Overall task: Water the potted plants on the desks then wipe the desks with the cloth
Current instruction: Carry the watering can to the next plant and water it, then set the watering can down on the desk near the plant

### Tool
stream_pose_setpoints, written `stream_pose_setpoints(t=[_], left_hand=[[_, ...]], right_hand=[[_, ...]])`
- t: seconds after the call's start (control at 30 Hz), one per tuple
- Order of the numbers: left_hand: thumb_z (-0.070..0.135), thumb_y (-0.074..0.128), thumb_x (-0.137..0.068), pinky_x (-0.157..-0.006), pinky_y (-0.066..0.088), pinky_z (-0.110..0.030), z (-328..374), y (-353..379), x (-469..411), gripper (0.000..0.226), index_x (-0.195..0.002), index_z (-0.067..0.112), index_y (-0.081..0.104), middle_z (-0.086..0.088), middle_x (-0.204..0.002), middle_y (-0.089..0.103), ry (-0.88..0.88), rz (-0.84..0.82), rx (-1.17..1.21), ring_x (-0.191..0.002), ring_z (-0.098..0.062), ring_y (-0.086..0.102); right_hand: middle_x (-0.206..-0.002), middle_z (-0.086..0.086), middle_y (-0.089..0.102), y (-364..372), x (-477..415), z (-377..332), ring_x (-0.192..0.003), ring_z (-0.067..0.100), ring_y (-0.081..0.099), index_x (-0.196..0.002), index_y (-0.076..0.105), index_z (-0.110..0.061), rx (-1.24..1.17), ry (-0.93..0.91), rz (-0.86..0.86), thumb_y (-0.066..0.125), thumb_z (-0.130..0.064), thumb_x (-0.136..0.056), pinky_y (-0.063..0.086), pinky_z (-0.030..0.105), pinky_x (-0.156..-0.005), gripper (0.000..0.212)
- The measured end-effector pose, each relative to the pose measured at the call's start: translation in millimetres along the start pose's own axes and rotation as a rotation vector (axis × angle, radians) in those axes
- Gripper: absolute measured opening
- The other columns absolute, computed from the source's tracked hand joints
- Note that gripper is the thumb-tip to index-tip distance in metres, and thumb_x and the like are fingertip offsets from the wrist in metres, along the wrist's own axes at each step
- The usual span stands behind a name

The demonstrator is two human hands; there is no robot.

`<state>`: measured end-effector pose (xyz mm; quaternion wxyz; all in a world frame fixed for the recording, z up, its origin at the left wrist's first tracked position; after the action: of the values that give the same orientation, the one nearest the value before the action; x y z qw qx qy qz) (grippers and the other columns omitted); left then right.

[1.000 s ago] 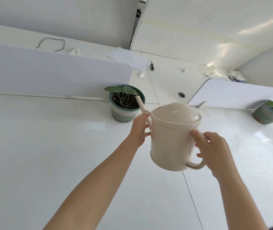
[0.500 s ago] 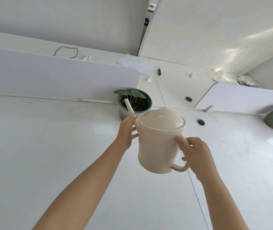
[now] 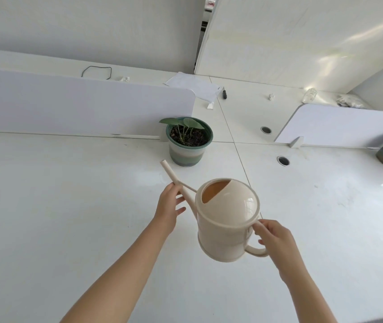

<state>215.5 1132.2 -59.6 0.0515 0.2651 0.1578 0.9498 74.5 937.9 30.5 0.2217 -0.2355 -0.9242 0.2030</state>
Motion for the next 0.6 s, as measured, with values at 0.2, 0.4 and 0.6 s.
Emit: stream_pose_setpoints(t=[0.2,0.4,0.6], left_hand=[[0.023,0.042,-0.094,-0.079,0.043,-0.038,-10,-42,29,0.019,-0.107,0.016,0.054,-0.003,-0.099,0.058,0.036,0.103,0.048,-0.105,-0.026,0.057],[0.022,0.043,-0.095,-0.080,0.044,-0.037,-11,-79,56,0.016,-0.100,0.018,0.057,-0.003,-0.096,0.060,0.090,0.183,0.079,-0.098,-0.023,0.058],[0.020,0.042,-0.094,-0.079,0.043,-0.035,-8,-114,75,0.014,-0.097,0.018,0.056,-0.003,-0.097,0.059,0.130,0.294,0.102,-0.102,-0.025,0.055]], right_hand=[[-0.089,-0.003,0.058,24,2,34,-0.079,0.006,0.051,-0.078,0.057,0.003,0.015,0.022,-0.105,0.052,-0.011,-0.086,0.037,0.020,-0.065,0.018],[-0.096,0.002,0.056,50,1,46,-0.081,0.007,0.050,-0.078,0.056,0.002,0.026,0.020,-0.206,0.049,-0.011,-0.086,0.038,0.018,-0.068,0.016],[-0.109,0.004,0.055,82,-2,47,-0.091,0.013,0.051,-0.090,0.057,0.007,0.091,-0.025,-0.306,0.048,-0.013,-0.087,0.038,0.018,-0.075,0.023]])
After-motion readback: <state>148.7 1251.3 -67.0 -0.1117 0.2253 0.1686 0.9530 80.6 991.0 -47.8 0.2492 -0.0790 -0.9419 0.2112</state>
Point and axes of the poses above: each hand's wrist, its own x-axis away from the middle knuckle, its own y-axis out of the palm, z = x × y, the point moved 8 cm from there along -x, towards the middle knuckle
